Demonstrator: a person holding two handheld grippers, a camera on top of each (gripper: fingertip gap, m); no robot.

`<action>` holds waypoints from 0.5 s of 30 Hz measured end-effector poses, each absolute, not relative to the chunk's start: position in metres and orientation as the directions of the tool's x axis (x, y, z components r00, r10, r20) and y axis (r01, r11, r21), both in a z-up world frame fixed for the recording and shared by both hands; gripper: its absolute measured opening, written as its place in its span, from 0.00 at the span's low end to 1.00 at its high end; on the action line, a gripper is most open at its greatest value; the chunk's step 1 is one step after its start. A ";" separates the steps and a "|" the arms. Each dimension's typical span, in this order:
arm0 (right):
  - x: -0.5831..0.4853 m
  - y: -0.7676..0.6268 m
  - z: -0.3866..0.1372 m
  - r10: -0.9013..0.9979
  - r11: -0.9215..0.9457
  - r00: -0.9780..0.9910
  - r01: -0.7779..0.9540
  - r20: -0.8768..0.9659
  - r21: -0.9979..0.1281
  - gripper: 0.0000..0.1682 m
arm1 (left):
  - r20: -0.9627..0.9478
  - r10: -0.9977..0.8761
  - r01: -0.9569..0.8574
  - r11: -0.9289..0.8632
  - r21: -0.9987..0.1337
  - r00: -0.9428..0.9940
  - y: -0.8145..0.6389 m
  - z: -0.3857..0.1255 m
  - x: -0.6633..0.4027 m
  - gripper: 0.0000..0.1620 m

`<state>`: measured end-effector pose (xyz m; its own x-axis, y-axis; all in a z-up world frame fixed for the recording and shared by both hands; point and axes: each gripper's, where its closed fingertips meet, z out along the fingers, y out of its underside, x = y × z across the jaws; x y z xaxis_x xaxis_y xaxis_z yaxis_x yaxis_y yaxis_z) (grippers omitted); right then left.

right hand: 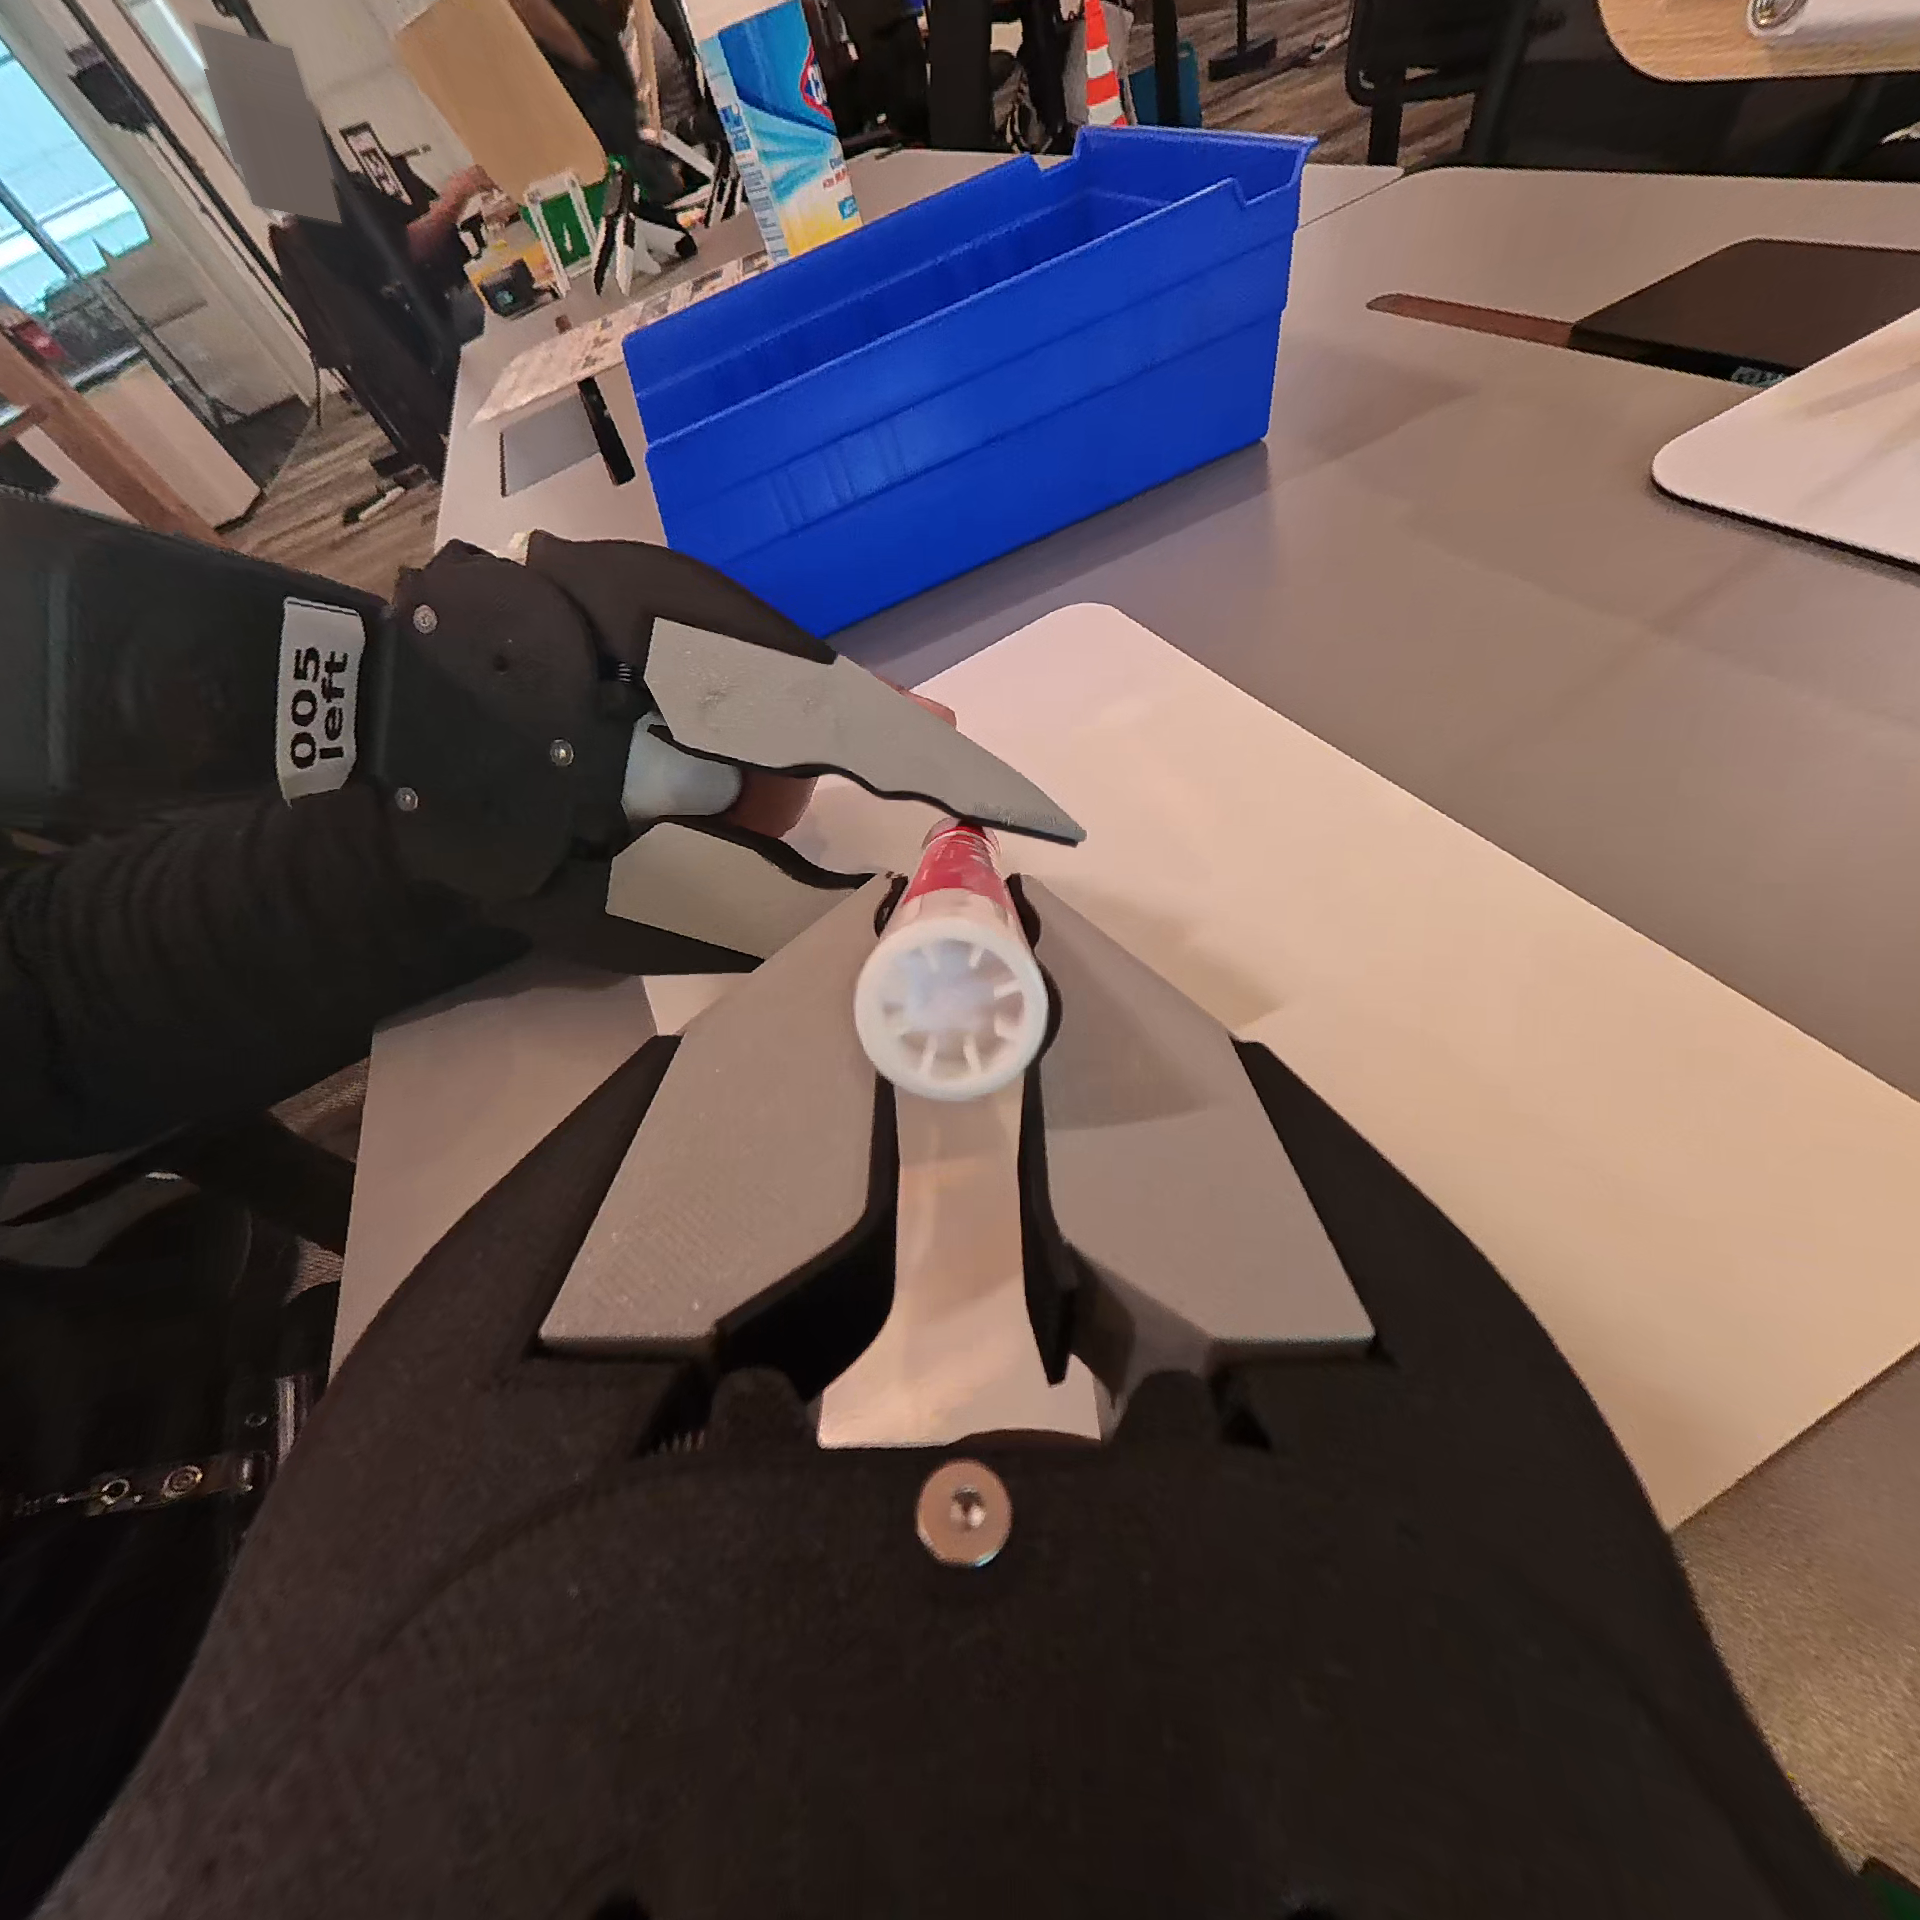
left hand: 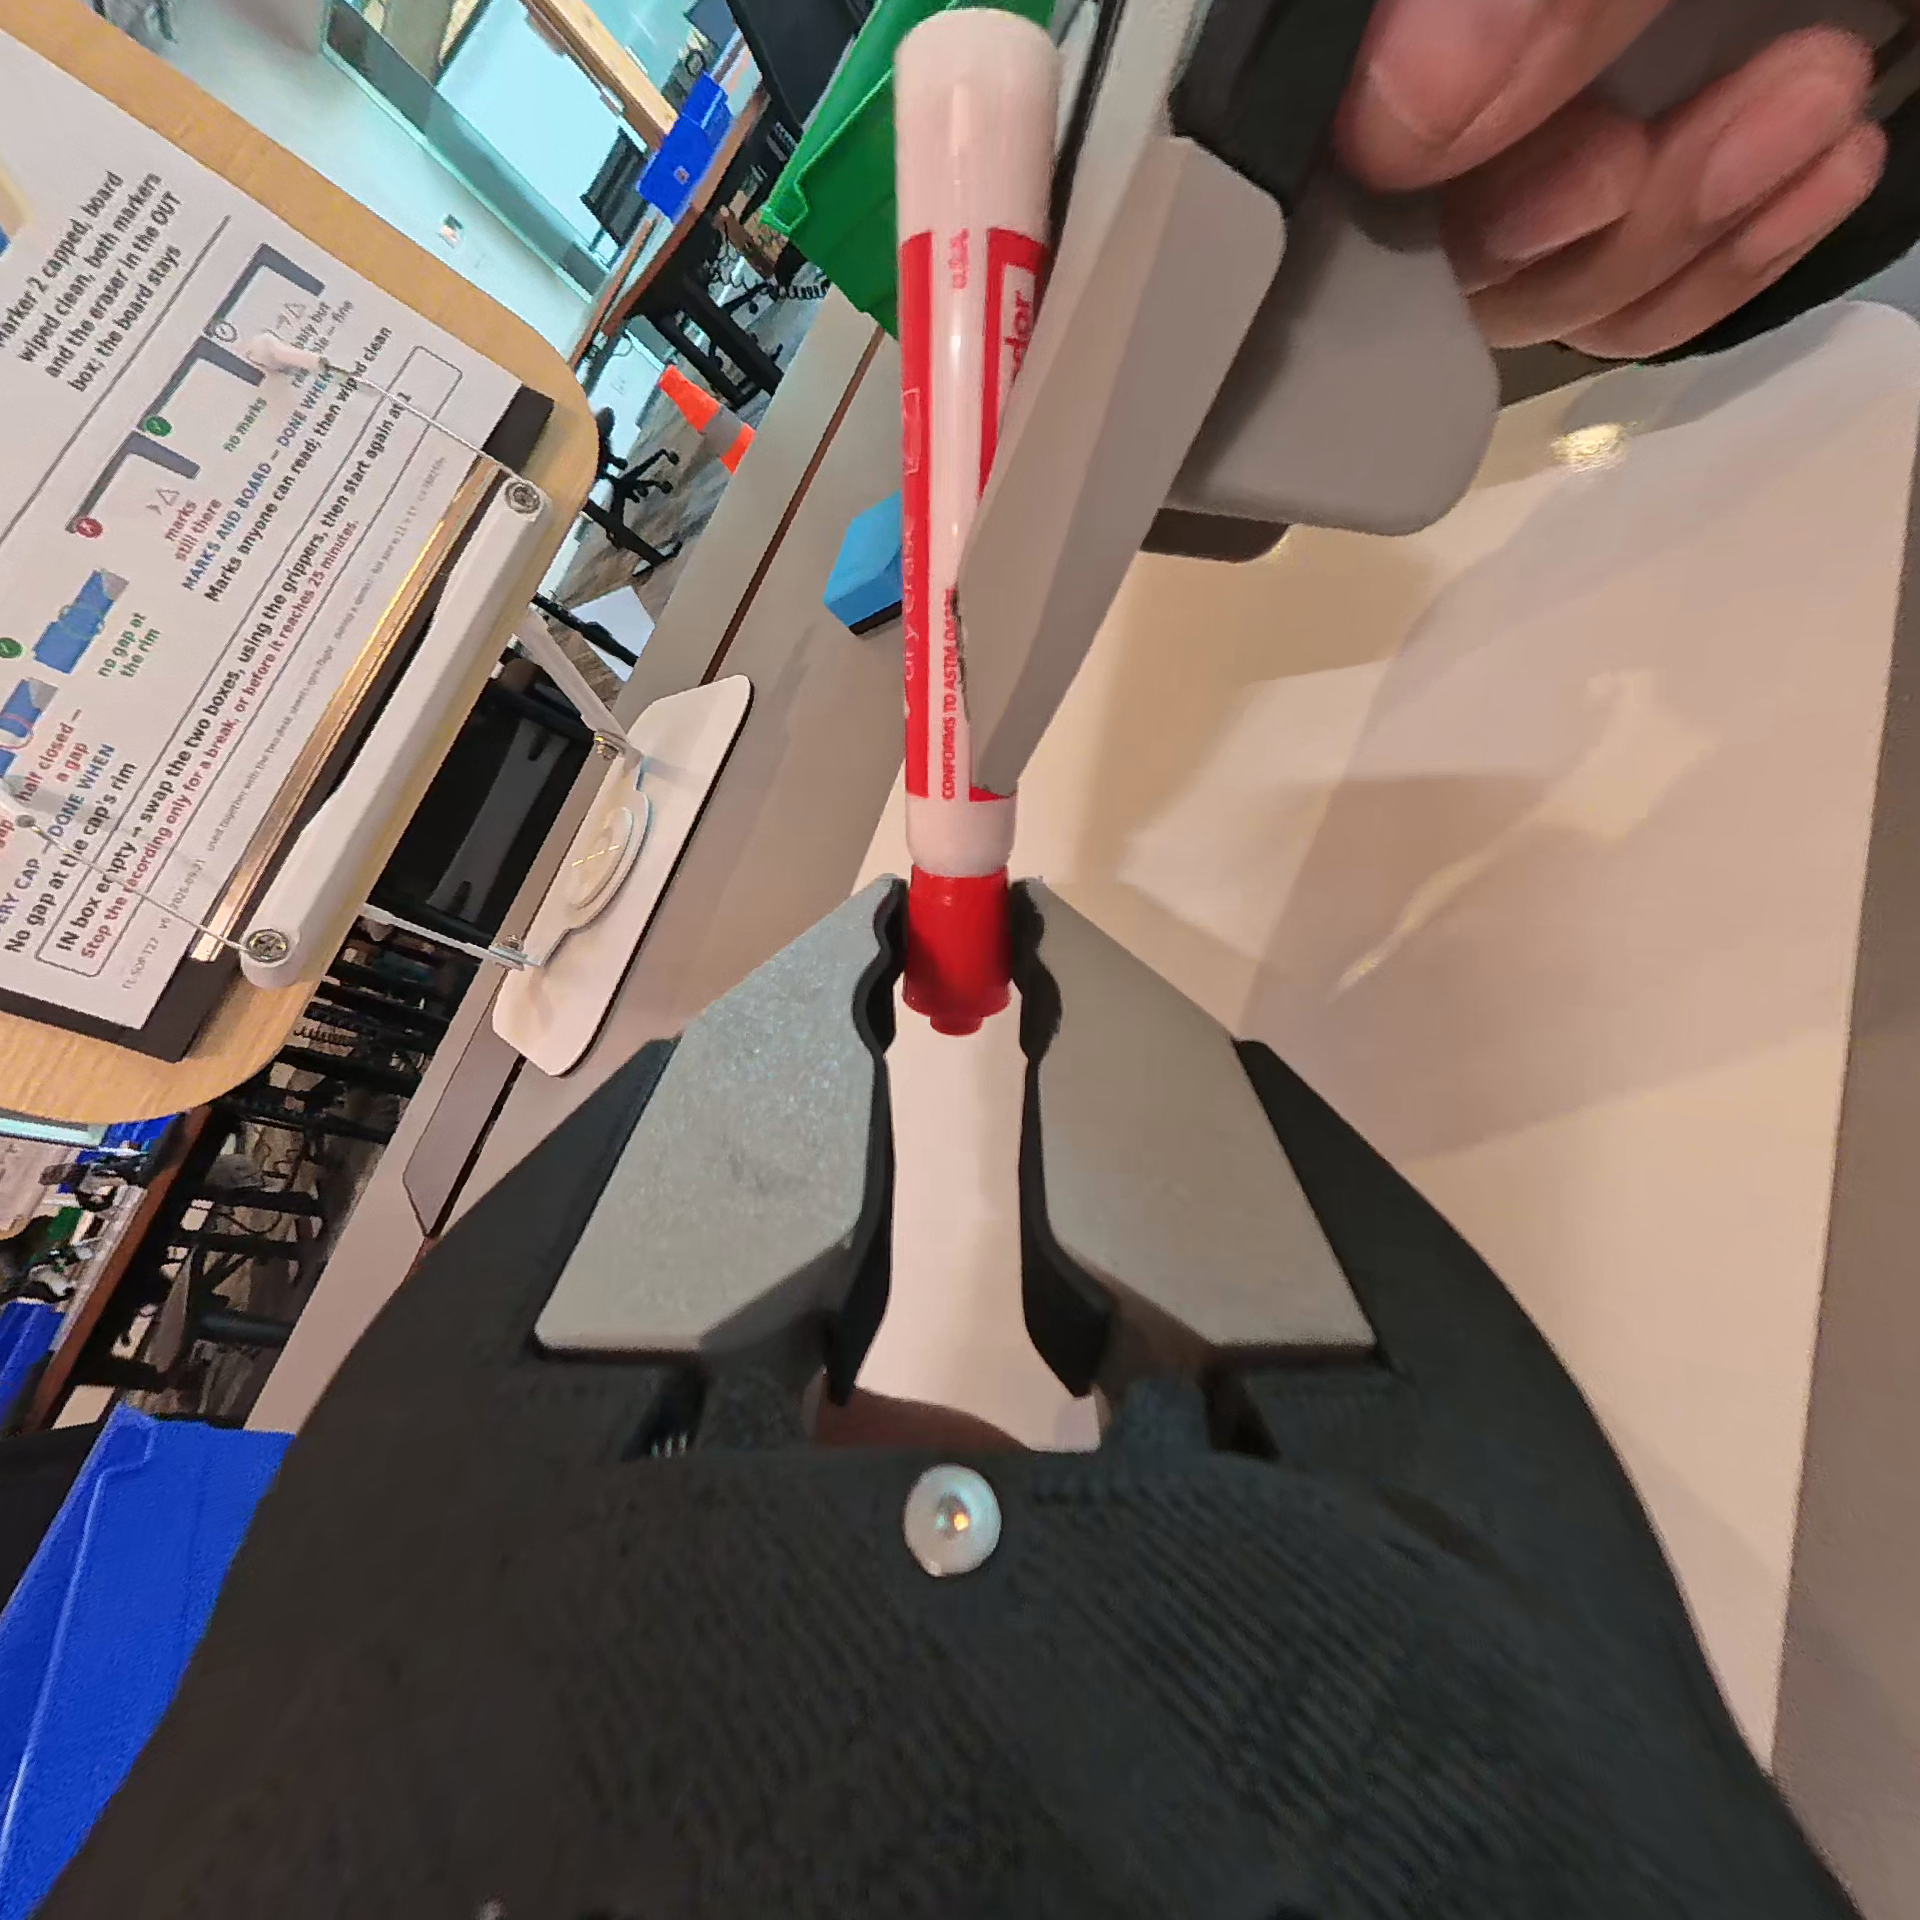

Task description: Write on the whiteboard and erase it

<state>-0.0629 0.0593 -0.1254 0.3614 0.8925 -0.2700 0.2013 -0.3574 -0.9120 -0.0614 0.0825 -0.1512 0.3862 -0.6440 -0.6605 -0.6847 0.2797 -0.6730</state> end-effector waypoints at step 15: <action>-0.069 0.055 -0.134 0.882 -0.424 0.315 0.202 -0.351 -0.883 0.15 | -0.685 -0.647 -0.695 0.321 -0.643 0.335 0.073 -0.151 -0.054 0.10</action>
<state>-0.0692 0.0549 -0.1344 0.3154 0.8816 -0.3511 0.2021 -0.4239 -0.8829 -0.0544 0.0726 -0.1510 0.3353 -0.6470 -0.6848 -0.6953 0.3206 -0.6433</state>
